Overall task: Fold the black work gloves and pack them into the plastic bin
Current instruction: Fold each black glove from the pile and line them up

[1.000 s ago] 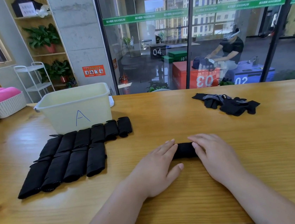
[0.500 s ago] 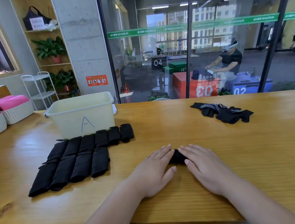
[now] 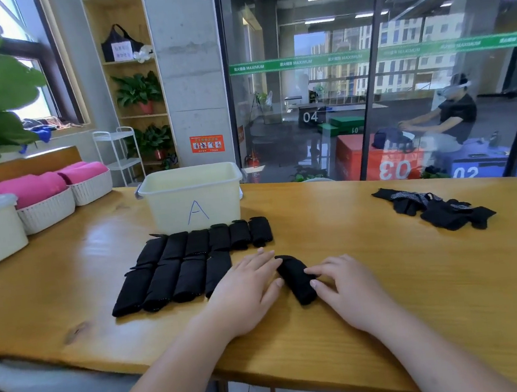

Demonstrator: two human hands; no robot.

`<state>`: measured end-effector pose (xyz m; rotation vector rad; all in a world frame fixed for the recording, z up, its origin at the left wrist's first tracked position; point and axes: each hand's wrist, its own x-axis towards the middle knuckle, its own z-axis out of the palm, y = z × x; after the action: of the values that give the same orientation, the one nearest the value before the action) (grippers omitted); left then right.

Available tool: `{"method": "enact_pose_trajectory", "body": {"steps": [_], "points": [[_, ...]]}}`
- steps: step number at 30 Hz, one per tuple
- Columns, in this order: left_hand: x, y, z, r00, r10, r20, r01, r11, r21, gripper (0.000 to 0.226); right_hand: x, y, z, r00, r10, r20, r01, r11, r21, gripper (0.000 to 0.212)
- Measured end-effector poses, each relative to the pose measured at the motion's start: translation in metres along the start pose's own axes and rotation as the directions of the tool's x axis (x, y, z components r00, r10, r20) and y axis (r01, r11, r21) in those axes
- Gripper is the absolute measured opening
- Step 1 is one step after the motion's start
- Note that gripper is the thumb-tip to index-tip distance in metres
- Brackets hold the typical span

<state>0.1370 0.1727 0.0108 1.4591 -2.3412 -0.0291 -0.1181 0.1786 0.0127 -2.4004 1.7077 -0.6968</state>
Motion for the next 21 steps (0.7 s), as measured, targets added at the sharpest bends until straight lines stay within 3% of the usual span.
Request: {"method": "enact_pose_trajectory", "body": {"steps": [11, 21], "points": [[-0.026, -0.051, -0.008, 0.936, -0.317, -0.152, 0.330, 0.942, 0.066, 0.059, 0.043, -0.067, 0.040, 0.999, 0.035, -0.012, -0.035, 0.998, -0.051, 0.041], [-0.030, -0.056, 0.001, 0.922, -0.331, -0.203, 0.346, 0.937, 0.044, 0.060, 0.060, -0.108, 0.062, 1.000, 0.016, -0.021, -0.019, 0.993, -0.121, 0.046]]}}
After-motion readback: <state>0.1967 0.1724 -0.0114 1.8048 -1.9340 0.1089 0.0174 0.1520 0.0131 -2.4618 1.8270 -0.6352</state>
